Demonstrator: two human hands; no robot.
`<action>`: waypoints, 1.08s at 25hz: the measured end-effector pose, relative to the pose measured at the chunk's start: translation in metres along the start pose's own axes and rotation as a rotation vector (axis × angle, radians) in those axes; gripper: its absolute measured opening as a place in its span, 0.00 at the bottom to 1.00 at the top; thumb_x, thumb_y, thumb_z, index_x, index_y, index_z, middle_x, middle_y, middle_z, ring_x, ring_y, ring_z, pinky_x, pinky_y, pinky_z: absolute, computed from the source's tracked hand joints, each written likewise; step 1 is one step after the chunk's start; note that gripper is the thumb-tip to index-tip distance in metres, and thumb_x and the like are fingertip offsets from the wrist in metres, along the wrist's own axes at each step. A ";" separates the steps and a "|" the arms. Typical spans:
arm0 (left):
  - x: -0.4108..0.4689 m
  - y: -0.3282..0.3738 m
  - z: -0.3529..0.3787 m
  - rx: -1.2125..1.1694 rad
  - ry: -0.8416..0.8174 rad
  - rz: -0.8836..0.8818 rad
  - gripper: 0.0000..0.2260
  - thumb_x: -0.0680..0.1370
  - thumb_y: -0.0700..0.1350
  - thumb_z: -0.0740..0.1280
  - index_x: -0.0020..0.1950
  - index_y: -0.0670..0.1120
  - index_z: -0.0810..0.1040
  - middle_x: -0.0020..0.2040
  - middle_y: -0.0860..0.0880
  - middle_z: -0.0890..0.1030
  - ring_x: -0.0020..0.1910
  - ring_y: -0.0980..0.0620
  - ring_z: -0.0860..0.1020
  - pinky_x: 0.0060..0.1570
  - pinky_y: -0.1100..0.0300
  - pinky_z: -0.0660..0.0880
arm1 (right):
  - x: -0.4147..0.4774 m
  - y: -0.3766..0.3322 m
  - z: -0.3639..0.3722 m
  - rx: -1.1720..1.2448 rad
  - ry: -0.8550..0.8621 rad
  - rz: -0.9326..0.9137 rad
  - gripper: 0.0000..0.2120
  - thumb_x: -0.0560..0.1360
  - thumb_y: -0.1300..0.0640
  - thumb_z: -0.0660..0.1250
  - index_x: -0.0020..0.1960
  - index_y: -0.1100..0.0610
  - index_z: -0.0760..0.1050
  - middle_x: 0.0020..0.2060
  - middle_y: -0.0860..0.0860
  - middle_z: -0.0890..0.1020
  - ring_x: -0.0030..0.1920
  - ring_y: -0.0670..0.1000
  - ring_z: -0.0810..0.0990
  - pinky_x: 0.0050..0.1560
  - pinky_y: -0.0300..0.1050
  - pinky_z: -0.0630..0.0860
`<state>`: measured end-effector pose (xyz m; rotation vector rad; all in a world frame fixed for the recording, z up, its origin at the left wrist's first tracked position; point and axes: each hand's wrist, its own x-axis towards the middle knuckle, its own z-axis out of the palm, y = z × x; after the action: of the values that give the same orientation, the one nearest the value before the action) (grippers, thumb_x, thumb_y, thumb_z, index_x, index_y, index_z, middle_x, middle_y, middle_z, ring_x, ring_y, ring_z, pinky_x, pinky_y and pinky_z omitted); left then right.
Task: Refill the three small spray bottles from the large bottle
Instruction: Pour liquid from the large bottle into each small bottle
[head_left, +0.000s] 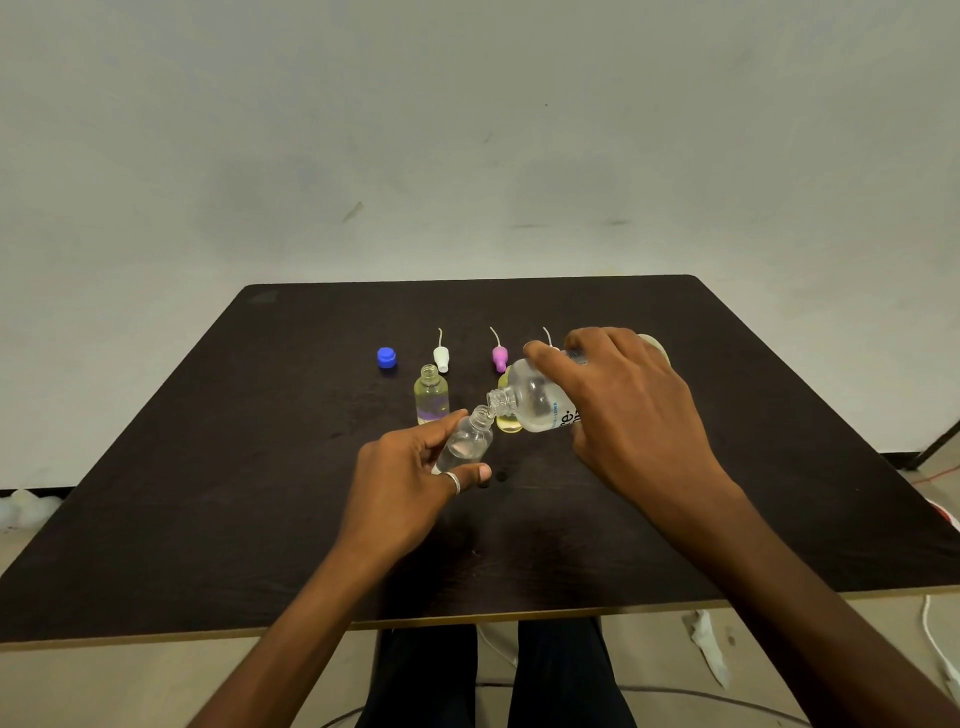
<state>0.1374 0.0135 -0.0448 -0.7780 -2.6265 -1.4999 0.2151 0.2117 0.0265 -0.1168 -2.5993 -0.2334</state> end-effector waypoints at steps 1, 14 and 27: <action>0.000 0.000 0.000 0.000 0.001 -0.001 0.31 0.67 0.50 0.80 0.69 0.55 0.77 0.59 0.58 0.83 0.53 0.69 0.80 0.55 0.74 0.74 | 0.000 0.000 0.000 0.000 0.001 -0.001 0.38 0.60 0.60 0.80 0.67 0.48 0.72 0.58 0.55 0.79 0.59 0.59 0.76 0.52 0.54 0.76; 0.001 0.000 0.001 0.011 0.004 -0.010 0.31 0.67 0.51 0.80 0.69 0.55 0.77 0.58 0.57 0.84 0.50 0.65 0.82 0.54 0.69 0.76 | 0.000 0.000 0.000 0.000 0.005 -0.001 0.36 0.62 0.61 0.79 0.67 0.48 0.71 0.58 0.55 0.79 0.60 0.59 0.76 0.52 0.54 0.76; 0.000 0.000 0.001 0.005 0.005 -0.003 0.31 0.67 0.51 0.80 0.69 0.55 0.77 0.59 0.57 0.83 0.52 0.67 0.81 0.55 0.71 0.75 | 0.000 0.001 0.000 -0.002 -0.026 -0.008 0.37 0.62 0.59 0.80 0.68 0.48 0.70 0.60 0.55 0.78 0.62 0.59 0.75 0.55 0.55 0.75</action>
<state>0.1377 0.0144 -0.0452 -0.7692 -2.6283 -1.4930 0.2150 0.2123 0.0264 -0.1107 -2.6261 -0.2390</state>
